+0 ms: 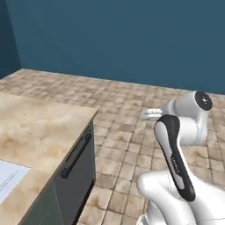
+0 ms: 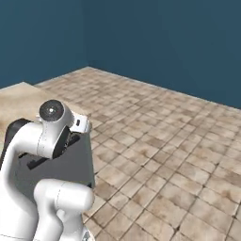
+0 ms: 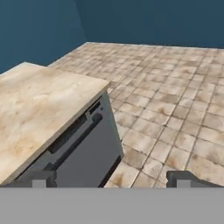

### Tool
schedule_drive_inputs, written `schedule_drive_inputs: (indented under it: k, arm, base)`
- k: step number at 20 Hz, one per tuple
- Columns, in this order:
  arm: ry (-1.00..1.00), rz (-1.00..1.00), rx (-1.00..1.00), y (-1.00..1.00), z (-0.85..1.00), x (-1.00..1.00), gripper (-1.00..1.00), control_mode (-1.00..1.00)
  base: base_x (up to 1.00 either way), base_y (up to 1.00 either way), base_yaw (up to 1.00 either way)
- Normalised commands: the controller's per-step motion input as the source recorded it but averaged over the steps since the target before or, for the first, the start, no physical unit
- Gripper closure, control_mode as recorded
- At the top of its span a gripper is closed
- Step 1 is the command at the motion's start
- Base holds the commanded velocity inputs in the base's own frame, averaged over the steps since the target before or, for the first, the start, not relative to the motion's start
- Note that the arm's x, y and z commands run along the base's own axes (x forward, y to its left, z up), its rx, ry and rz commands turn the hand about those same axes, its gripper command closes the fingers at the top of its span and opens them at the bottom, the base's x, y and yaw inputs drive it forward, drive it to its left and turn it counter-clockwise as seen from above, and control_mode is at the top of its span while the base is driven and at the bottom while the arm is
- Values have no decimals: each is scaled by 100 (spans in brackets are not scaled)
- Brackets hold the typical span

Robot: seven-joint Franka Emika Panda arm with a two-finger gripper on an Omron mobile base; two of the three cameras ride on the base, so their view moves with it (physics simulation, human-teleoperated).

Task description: Move the cutting board and knife to the sink. Then move spray from the cabinet to the counter.

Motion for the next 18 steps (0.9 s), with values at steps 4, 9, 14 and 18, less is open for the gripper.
schedule_drive_inputs:
  k: [4,9,14,18]
  arm:
    - [0,0,0,0,0,0,-100,100]
    - [0,0,0,0,0,0,-100,100]
    - [0,0,0,0,0,0,-100,100]
    - [0,0,0,0,0,0,-100,100]
  base:
    - [-24,-66,-67]
    - [-20,-55,-74]
    - [-13,-43,-78]
    - [-8,-31,-78]
